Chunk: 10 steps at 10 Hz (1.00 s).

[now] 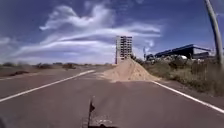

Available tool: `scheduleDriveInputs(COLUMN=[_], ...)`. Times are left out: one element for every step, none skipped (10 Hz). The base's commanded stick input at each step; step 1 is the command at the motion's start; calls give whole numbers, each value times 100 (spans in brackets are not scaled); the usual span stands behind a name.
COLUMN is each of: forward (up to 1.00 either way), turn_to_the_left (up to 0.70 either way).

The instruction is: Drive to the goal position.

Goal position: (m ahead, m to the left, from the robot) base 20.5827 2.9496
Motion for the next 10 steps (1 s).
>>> scheduleDriveInputs(forward=[100, 100, 100, 100, 100, 100, 100, 100, 100, 100], turn_to_the_left=[0, 0, 0, 18, 38, 40, 40, 11, 0, 0])
